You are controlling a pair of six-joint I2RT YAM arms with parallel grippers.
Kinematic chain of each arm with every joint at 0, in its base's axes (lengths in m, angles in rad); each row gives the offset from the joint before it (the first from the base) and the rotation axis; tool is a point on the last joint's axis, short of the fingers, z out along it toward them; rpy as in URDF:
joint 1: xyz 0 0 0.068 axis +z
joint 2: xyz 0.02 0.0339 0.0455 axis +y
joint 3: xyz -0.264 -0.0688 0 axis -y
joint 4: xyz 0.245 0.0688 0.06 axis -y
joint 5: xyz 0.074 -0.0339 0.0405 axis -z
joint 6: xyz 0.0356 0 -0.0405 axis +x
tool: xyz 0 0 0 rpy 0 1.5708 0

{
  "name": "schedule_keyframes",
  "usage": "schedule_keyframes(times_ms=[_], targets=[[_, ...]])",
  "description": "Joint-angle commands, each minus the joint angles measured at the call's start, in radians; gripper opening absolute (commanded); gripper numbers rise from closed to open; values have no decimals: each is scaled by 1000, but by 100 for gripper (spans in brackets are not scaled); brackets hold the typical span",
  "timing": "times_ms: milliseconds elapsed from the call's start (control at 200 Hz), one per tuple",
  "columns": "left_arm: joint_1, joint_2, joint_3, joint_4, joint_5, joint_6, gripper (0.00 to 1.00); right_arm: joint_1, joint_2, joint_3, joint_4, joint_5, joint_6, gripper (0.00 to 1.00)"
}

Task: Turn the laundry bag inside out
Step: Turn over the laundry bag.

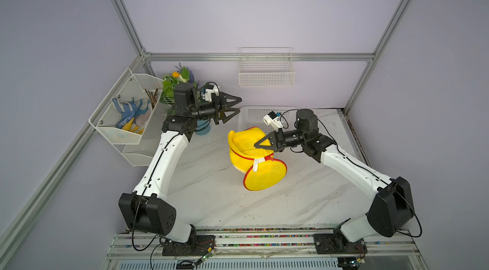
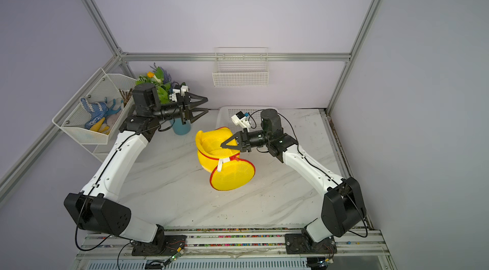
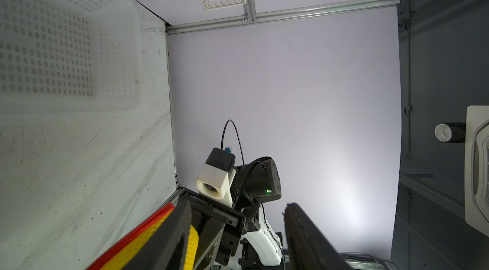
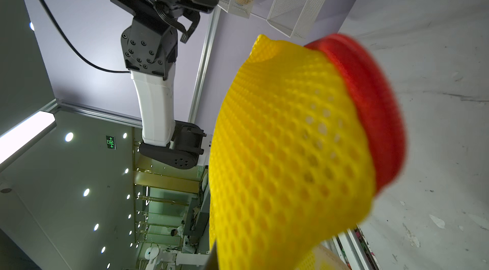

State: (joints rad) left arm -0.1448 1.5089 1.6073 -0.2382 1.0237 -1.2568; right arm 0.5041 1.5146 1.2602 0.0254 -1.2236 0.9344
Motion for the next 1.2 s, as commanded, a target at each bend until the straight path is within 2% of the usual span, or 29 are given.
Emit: schedule_keyframes(times_ms=[0,150,330,545,695,835,945,1085,1195], targets=[[3,-47,-42,40,44,8,59,0,-34,25,62,-27,8,0],[2,-71,-123,50,86,16,58,-1,-43,36,126,-37,45,0],[-8,-105,-212,52,148,33,59,-9,-43,23,306,-69,185,0],[-18,-156,-232,-83,174,140,60,-22,-40,18,357,-83,238,0],[-72,-151,-222,-82,182,148,60,-28,-19,16,494,-80,345,0],[-144,-141,-213,-74,190,148,59,-30,3,37,539,-80,378,0],[-169,-140,-220,-73,202,148,56,-34,11,51,553,-85,386,0],[-173,-148,-219,-73,232,140,44,-46,13,53,518,-87,359,0],[-185,-155,-198,-74,262,127,43,-50,19,58,513,-96,355,0]])
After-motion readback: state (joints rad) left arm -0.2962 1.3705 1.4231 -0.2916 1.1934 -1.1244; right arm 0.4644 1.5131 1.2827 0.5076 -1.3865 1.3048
